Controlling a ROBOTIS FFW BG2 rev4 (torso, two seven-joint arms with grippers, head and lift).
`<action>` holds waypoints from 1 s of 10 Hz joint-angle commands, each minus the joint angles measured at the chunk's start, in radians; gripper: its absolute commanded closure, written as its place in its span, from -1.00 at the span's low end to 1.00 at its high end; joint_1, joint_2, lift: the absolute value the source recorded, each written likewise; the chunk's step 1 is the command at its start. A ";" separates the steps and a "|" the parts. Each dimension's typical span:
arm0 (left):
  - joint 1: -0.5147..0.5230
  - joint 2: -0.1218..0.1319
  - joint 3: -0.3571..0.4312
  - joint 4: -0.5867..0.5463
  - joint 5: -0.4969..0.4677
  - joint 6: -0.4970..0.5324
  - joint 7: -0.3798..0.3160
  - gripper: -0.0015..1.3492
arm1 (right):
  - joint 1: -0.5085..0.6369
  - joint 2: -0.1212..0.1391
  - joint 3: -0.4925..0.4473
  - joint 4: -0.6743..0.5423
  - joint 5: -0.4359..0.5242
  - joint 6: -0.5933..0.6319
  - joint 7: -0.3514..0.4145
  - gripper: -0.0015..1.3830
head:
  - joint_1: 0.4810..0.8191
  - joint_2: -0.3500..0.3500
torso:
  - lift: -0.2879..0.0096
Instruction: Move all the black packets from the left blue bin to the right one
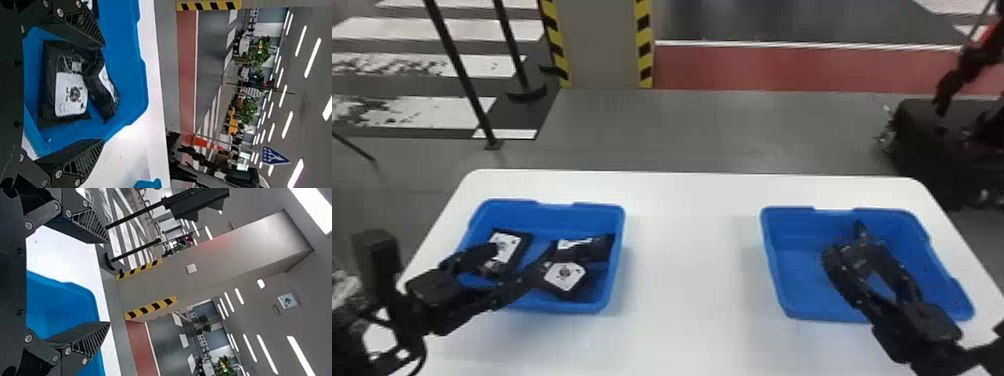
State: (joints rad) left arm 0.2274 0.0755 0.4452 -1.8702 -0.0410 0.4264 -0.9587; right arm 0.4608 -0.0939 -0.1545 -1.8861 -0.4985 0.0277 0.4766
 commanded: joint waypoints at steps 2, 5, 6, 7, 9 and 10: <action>-0.127 0.014 -0.016 0.200 -0.108 -0.125 0.014 -0.73 | 0.045 0.014 0.041 -0.015 -0.018 -0.001 0.019 -0.56 | 0.27 0.36 | 0.20; -0.264 0.040 -0.115 0.399 -0.172 -0.181 0.015 -0.74 | 0.050 0.022 0.043 -0.017 -0.023 -0.001 0.036 -0.56 | 0.27 0.38 | 0.20; -0.284 0.041 -0.128 0.431 -0.177 -0.166 0.015 -0.75 | 0.050 0.025 0.043 -0.017 -0.025 -0.001 0.037 -0.56 | 0.27 0.33 | 0.20; -0.291 0.041 -0.131 0.436 -0.204 -0.139 0.015 -0.75 | 0.050 0.026 0.043 -0.017 -0.029 -0.001 0.039 -0.56 | 0.27 0.29 | 0.20; -0.355 0.058 -0.177 0.531 -0.218 -0.132 0.003 -0.61 | 0.055 0.028 0.043 -0.015 -0.041 -0.001 0.042 -0.56 | 0.27 0.28 | 0.20; -0.402 0.067 -0.197 0.605 -0.229 -0.152 -0.008 -0.24 | 0.055 0.029 0.043 -0.015 -0.043 -0.001 0.042 -0.56 | 0.27 0.26 | 0.20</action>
State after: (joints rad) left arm -0.1467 0.1367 0.2609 -1.3096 -0.2635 0.2872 -0.9648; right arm 0.5153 -0.0648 -0.1120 -1.9011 -0.5396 0.0269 0.5190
